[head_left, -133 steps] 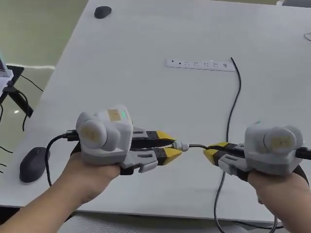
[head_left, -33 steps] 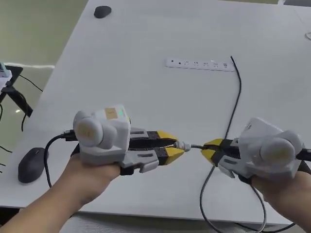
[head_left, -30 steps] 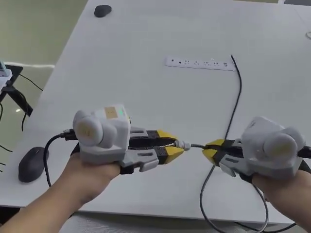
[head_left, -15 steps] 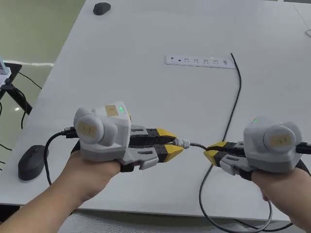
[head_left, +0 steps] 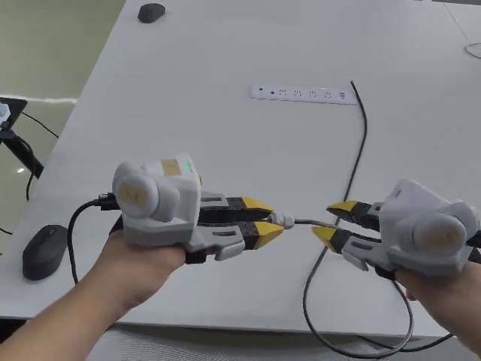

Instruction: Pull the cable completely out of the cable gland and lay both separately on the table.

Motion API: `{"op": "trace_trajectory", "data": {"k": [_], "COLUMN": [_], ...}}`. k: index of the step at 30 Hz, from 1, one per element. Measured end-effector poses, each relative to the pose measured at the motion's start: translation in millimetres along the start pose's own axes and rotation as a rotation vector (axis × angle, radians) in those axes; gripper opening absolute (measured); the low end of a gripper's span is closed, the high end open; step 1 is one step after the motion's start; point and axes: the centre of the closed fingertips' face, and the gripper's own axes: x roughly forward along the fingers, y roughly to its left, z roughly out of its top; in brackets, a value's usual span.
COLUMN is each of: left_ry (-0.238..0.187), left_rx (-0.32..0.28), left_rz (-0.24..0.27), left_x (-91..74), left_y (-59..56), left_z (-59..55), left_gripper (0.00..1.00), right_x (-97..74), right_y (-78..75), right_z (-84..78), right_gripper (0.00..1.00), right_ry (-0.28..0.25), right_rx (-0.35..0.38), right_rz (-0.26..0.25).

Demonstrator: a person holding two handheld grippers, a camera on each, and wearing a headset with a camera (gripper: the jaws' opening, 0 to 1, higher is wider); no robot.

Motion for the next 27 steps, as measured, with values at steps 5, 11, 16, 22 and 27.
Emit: {"op": "trace_trajectory", "data": {"k": [5, 11, 16, 22, 27], "left_ry": [0.009, 0.012, 0.019, 0.018, 0.021], "left_rx": [0.001, -0.003, -0.006, -0.026, -0.027], "left_rz": [-0.001, 0.012, 0.02, 0.043, 0.064], "left_x": [0.9, 0.9, 2.7, 1.9, 1.7], "left_y": [-0.4, 1.9, -0.4, 2.9, 6.1], "left_z": [-0.7, 1.0, 0.3, -2.1, -3.0], "left_gripper": [0.14, 0.14, 0.14, 0.14, 0.14], "right_x": [-1.6, 7.2, 10.3, 14.1, 18.4], "right_y": [24.1, 37.2, 36.8, 33.9, 34.4], "right_z": [18.7, 26.1, 27.6, 27.1, 26.0], "right_gripper": [0.22, 0.14, 0.07, 0.01, 0.0], "right_ry": [-0.009, -0.013, -0.025, -0.037, -0.037], "right_rx": [-0.187, -0.271, -0.297, -0.264, -0.236], "right_rz": [0.068, 0.105, 0.129, 0.171, 0.202]}}
